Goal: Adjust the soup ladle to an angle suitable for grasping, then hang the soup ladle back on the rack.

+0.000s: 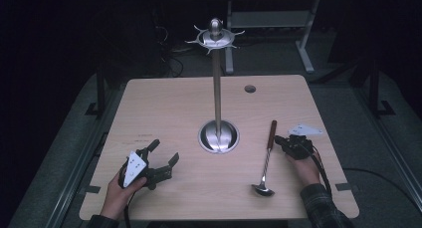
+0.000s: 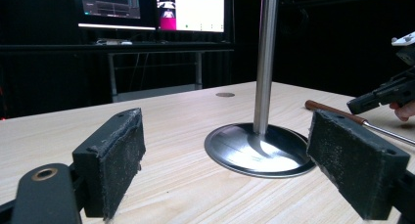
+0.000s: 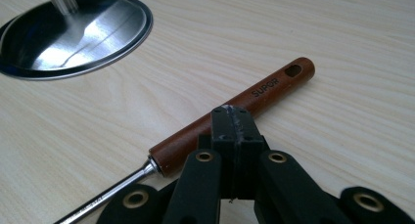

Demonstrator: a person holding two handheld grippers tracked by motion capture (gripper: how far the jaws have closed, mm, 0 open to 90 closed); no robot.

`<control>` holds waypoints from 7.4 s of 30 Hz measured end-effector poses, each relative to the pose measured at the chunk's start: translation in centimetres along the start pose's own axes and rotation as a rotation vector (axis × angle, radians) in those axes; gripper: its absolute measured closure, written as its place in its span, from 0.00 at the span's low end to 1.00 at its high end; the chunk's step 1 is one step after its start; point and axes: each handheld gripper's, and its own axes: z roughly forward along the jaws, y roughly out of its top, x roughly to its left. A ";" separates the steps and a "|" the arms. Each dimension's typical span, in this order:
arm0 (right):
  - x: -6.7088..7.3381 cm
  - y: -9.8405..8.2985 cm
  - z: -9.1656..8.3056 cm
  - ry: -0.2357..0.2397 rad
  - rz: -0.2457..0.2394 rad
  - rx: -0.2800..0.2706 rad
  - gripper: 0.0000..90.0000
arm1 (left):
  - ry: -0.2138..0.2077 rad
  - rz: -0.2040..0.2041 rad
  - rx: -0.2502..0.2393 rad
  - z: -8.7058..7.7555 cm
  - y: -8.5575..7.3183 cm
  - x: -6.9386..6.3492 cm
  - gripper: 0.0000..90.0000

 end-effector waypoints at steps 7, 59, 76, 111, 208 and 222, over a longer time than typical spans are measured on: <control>0.2 0.3 0.6 -0.001 -0.007 0.031 1.00 | 0.014 -0.001 0.001 0.0 0.0 -0.1 0.15; 3.2 2.4 3.2 0.122 -0.040 0.038 1.00 | 0.033 0.000 0.002 0.0 0.0 -0.2 0.15; 7.5 4.6 -1.5 0.210 -0.108 0.330 1.00 | 0.029 -0.001 0.003 0.0 0.0 -0.2 0.15; 9.2 2.6 -1.3 0.265 -0.181 0.583 1.00 | 0.022 0.007 -0.009 0.0 0.0 -0.3 0.15; 0.1 9.2 1.3 0.119 -0.049 0.527 0.78 | 0.016 0.002 -0.004 0.0 0.0 -0.2 0.15; -0.3 8.4 4.3 0.105 -0.102 0.598 0.77 | 0.014 -0.001 -0.007 0.0 0.0 -0.2 0.15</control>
